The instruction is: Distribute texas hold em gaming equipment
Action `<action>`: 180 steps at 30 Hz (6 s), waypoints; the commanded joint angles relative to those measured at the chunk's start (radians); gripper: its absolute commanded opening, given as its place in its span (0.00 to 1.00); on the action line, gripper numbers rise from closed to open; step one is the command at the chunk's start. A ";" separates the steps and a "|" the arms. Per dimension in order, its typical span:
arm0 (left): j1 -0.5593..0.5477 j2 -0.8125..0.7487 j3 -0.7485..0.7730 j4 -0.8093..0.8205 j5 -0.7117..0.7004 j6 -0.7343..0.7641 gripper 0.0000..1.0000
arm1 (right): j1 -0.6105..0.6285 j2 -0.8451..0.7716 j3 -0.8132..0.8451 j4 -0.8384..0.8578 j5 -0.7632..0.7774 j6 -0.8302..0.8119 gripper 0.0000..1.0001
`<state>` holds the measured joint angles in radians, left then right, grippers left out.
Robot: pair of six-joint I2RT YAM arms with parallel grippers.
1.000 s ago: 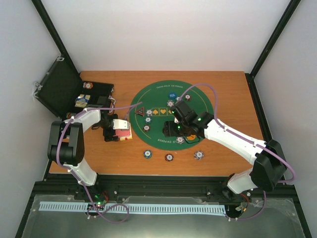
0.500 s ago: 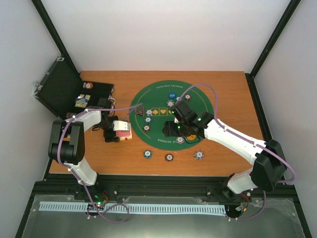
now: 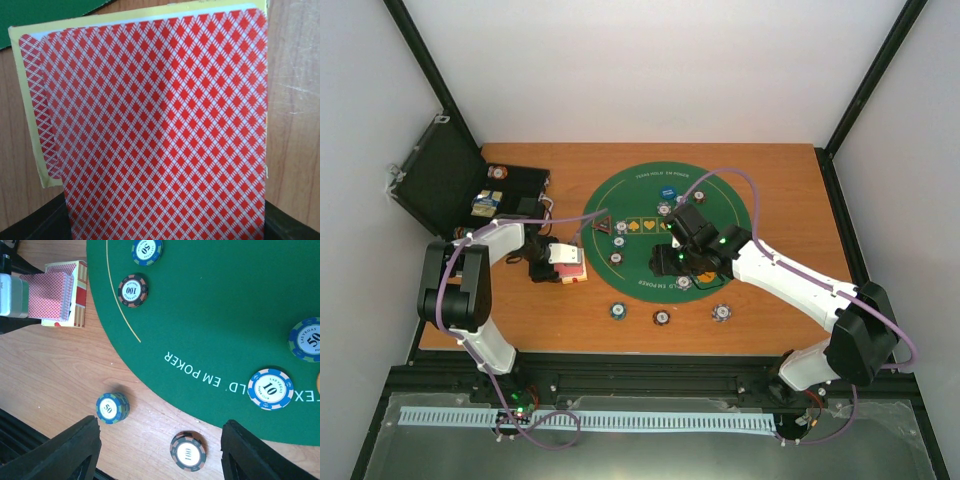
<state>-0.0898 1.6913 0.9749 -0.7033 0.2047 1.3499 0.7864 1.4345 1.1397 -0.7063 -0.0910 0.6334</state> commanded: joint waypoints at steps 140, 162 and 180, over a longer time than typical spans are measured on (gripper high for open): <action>-0.096 -0.506 0.067 -0.399 0.361 -0.140 0.79 | 0.140 0.394 -0.052 1.166 -0.684 0.590 0.03; -0.096 -0.528 0.040 -0.389 0.362 -0.143 0.98 | 0.156 0.389 -0.035 1.148 -0.658 0.592 0.03; -0.097 -0.521 0.048 -0.419 0.325 -0.112 0.66 | 0.163 0.406 -0.030 1.100 -0.637 0.573 0.03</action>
<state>-0.1818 1.1973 0.9936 -1.1164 0.5133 1.2118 0.9375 1.8282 1.0821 0.3969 -0.7258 1.2278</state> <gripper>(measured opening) 0.687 0.119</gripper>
